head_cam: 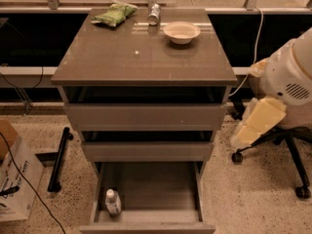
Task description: Pick blue plastic bottle from bottom drawer and place on counter
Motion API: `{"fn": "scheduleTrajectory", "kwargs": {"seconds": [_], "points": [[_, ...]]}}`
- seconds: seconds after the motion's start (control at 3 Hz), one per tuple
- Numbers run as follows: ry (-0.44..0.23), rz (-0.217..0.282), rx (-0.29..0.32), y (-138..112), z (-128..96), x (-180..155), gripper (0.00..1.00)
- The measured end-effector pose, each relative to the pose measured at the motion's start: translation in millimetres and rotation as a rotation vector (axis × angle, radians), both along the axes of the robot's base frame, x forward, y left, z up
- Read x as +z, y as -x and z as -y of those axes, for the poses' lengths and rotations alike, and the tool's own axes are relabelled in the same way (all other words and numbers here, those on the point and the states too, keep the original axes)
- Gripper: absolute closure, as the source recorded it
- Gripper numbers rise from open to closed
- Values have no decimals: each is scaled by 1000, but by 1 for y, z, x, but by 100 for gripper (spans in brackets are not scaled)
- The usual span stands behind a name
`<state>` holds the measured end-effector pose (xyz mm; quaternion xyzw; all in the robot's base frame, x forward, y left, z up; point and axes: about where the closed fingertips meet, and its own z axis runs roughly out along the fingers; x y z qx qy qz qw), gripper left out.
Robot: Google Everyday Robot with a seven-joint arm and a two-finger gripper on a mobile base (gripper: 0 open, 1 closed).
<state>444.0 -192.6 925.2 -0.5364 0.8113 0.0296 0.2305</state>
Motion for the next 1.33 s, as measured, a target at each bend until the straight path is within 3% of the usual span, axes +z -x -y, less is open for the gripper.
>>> {"fn": "scheduleTrajectory", "kwargs": {"seconds": [0.33,0.67,1.0,1.33], "points": [[-106,-52,24,-8,-35,-59,0],[-181,-68,27,-15,-58,-105,0],[-283,-125,25,-19,-100,-176,0],[-294,-87,3,-31,-104,-180,0]]}}
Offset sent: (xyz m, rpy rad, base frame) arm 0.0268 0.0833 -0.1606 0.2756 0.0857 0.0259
